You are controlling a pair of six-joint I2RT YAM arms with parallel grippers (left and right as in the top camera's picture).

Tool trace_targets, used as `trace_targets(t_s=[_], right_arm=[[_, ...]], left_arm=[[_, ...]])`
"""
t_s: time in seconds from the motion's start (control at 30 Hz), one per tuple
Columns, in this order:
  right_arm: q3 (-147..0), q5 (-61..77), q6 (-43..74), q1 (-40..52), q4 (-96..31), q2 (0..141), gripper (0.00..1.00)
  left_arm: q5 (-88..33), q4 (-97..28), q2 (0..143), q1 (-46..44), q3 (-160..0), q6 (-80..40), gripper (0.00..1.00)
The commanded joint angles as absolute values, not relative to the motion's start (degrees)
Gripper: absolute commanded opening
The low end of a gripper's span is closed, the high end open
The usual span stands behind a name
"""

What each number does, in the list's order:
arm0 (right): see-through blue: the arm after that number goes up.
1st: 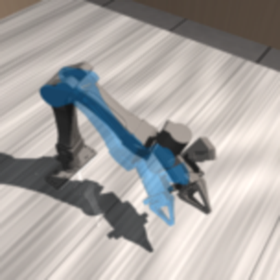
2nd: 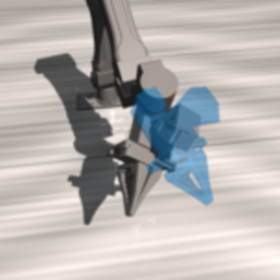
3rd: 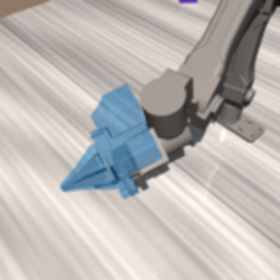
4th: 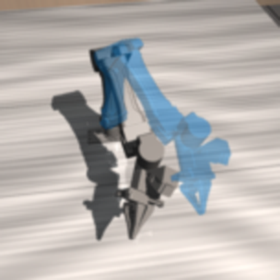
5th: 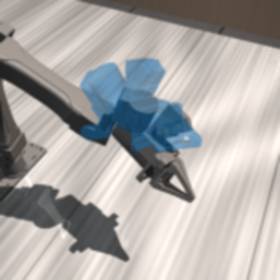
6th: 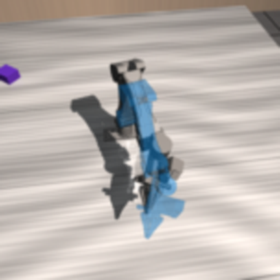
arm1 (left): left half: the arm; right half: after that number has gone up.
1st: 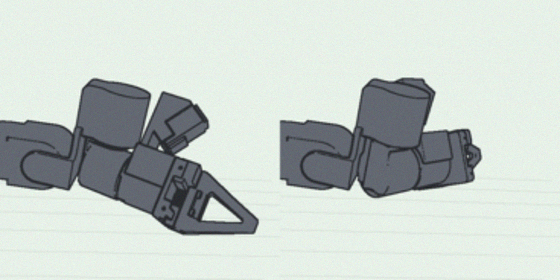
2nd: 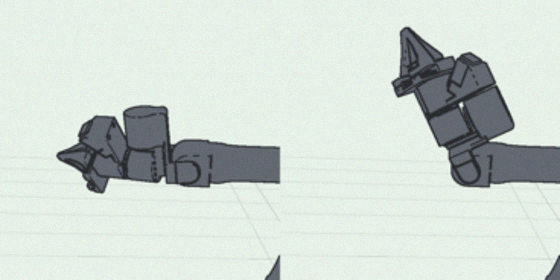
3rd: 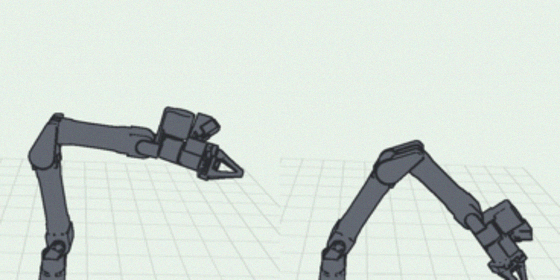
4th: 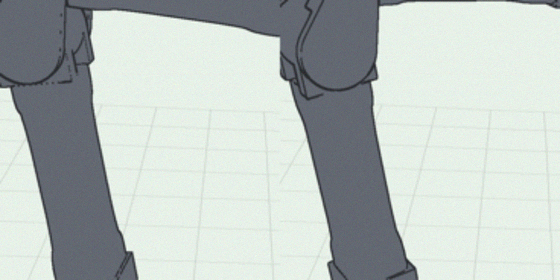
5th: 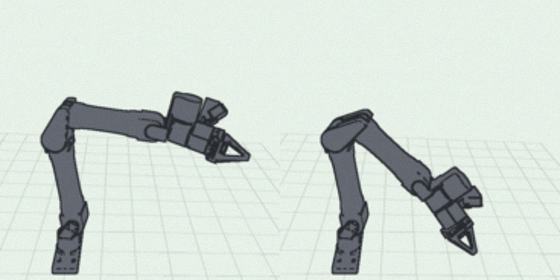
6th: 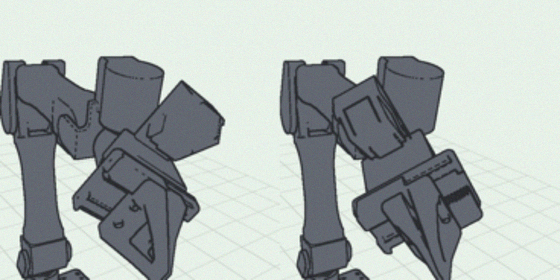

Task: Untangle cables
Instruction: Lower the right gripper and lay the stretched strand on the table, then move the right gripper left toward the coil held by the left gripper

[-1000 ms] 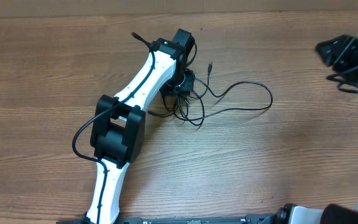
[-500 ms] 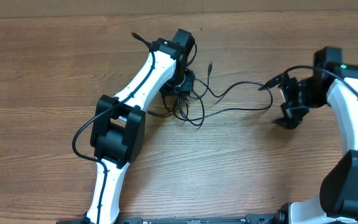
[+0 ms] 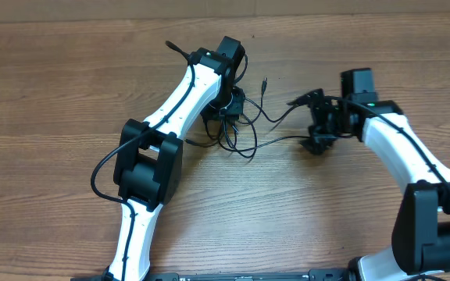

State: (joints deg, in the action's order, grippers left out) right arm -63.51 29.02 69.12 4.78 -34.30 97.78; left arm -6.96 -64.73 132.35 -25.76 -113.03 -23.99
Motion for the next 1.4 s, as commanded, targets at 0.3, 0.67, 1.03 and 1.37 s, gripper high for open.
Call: trace_targets(t_s=[0.3,0.67,1.03,1.37], right_arm=[[-63.20,27.00,80.79,13.19,-19.31,105.95,0.91],[-63.81,22.48,72.34,15.55,-18.65,105.62,0.04],[-68.86,11.03,57.45,5.34,-30.85,92.25,0.04],[-69.89,16.69,51.88,1.91,-40.36,85.67,0.04]], left_arm=[[-6.02,-64.69,133.10,-25.54,-112.86,-24.25,0.20],[-5.32,-64.77,133.10,-25.52,-112.86,-24.16,0.20],[6.72,-69.82,133.10,-25.52,-112.86,-23.97,0.17],[4.43,-68.77,133.10,-25.50,-112.86,-24.01,0.15]])
